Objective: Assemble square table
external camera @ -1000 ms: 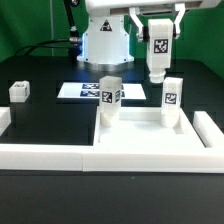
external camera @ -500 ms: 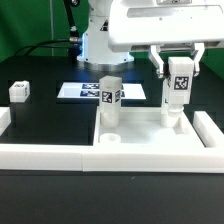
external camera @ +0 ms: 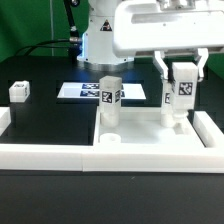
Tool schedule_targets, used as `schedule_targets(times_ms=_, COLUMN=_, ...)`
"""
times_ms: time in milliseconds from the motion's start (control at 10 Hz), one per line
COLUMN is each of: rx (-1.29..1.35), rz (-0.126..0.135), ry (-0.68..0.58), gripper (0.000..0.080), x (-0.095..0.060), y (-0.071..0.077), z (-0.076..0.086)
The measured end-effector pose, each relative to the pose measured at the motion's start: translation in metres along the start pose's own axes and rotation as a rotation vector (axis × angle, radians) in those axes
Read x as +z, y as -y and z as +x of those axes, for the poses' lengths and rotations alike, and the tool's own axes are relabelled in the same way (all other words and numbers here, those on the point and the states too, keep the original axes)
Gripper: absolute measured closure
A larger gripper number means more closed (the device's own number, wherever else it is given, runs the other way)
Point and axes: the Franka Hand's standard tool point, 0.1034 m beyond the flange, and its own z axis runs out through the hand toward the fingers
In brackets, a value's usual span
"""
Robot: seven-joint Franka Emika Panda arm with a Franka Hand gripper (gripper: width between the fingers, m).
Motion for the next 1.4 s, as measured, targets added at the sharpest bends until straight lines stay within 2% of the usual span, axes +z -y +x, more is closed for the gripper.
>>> schedule_targets(times_ms=200, rx=-0.001, rz=0.003, ry=0.004, gripper=0.0509, x=0.011, y=0.004, z=-0.002)
schedule_targets(times_ms=500, rx=0.009, rz=-0.004, ry=0.003, gripper=0.0509, x=0.014, y=-0.004, z=0.002)
schedule_targets(times_ms=1400, rx=0.014, rz=-0.009, ry=-0.017, gripper=0.0509, x=0.02, y=-0.006, z=0.01)
